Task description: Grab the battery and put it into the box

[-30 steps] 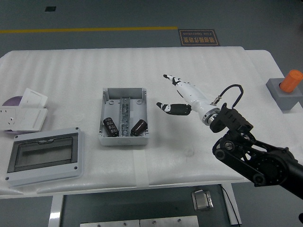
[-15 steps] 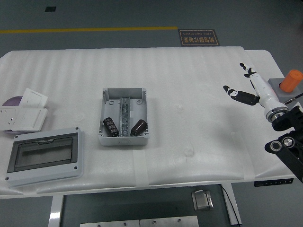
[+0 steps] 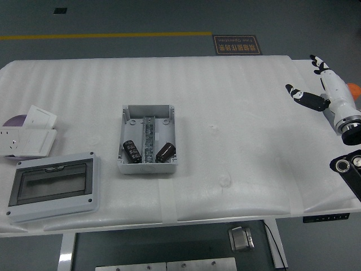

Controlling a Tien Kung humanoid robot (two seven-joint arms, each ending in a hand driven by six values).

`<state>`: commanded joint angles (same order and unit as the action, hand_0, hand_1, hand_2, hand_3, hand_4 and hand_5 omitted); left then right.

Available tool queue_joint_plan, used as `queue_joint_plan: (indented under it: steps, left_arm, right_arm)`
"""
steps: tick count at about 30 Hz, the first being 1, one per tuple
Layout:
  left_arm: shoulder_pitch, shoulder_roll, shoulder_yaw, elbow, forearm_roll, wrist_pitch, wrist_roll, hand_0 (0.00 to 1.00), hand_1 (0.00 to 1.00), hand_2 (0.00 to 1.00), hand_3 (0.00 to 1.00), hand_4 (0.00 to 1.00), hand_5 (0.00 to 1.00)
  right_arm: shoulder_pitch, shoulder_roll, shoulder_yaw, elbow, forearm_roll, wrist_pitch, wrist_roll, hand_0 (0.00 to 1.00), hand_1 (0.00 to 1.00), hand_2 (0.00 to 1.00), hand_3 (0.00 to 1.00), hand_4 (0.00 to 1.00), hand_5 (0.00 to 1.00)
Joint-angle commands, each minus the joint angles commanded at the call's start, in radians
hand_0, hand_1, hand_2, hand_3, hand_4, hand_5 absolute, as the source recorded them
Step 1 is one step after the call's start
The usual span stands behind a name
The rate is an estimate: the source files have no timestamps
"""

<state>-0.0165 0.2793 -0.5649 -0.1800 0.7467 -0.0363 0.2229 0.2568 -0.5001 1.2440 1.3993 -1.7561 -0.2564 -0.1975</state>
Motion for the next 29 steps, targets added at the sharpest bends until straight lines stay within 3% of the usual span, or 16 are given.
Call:
queue_joint_plan:
  steps: [11, 29]
  left_arm:
    - [0.002, -0.007, -0.005, 0.000, -0.002, 0.001, 0.002, 0.632, 0.642, 0.509, 0.567, 0.626, 0.410]
    - [0.010, -0.008, -0.010, 0.000, -0.003, -0.001, 0.006, 0.632, 0.642, 0.509, 0.566, 0.627, 0.410]
  right_arm:
    - [-0.015, 0.006, 0.023, -0.001, 0.007, 0.004, 0.003, 0.908, 0.860, 0.931, 0.998, 0.750, 0.454]
    - [-0.033, -0.025, 0.053, -0.008, 0.009, 0.016, 0.004, 0.900, 0.845, 0.930, 0.998, 0.748, 0.455]
